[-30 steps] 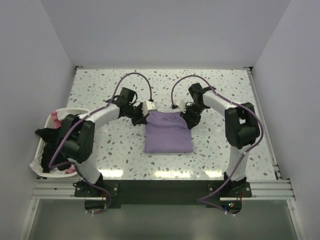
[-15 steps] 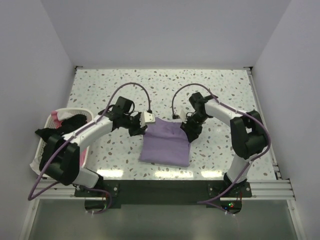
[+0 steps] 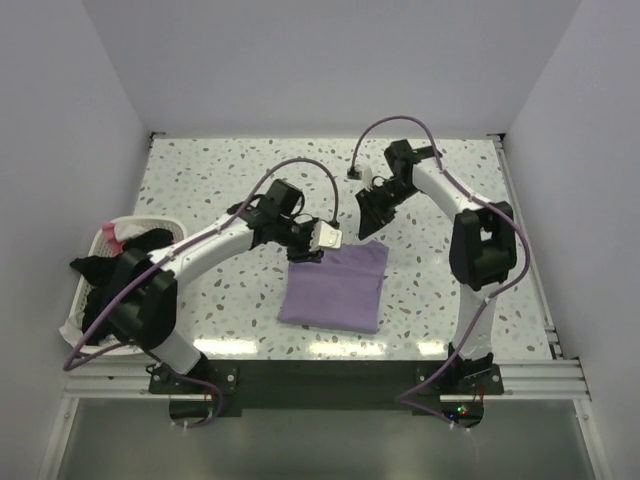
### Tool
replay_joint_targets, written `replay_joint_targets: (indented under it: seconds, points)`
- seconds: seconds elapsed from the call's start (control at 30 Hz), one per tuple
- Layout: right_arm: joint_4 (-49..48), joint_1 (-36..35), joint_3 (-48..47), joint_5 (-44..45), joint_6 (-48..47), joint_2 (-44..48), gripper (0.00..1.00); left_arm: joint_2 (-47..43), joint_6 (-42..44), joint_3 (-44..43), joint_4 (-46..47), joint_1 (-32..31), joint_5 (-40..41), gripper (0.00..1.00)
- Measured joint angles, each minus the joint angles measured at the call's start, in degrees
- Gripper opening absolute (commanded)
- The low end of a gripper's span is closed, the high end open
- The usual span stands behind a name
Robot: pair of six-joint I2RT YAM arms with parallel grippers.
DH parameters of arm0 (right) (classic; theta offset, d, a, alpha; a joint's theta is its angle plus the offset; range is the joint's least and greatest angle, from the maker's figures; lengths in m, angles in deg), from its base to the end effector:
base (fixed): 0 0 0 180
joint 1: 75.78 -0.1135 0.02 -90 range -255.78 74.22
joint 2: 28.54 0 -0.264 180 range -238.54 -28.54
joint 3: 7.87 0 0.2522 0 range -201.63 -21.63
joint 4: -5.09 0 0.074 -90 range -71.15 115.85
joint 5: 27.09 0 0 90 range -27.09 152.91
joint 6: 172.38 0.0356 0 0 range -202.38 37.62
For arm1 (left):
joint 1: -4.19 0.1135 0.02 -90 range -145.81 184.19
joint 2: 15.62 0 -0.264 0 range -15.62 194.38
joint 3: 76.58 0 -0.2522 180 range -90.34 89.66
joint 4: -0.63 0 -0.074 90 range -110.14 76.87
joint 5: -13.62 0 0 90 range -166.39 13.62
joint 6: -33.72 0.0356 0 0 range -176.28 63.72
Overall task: Fold and stack the t-shirts
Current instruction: Fold the tshirt
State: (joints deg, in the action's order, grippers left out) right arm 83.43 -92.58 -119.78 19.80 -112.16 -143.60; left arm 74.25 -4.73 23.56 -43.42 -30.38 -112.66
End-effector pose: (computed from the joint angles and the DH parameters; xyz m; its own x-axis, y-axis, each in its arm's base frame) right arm 0.3744 0.1385 0.2399 -0.6689 -0.5807 -0.4641 -0.7374 0.4392 0.5131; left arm 0.2582 -0.2035 0.2505 0.1676 0.6512 -0.7402 0.9844 -0.0695 0.1618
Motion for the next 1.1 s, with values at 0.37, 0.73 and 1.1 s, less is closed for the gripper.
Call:
replay_joint_targets:
  seconds: [0.37,0.73,1.1]
  points:
    - [-6.82,-5.33,-0.09,-1.38,10.99,-12.39,0.21,12.92,0.83,-2.25,2.14,-2.91,1.07,0.43]
    - [-8.87,-4.83,-0.28,-1.36,13.03,-16.85,0.21,17.84,1.55,-2.82,4.52,-3.61,2.67,0.32]
    - [-8.96,-5.2,-0.17,-1.01,12.48,-16.98,0.15,12.48,0.96,1.36,8.9,-5.73,4.68,0.0]
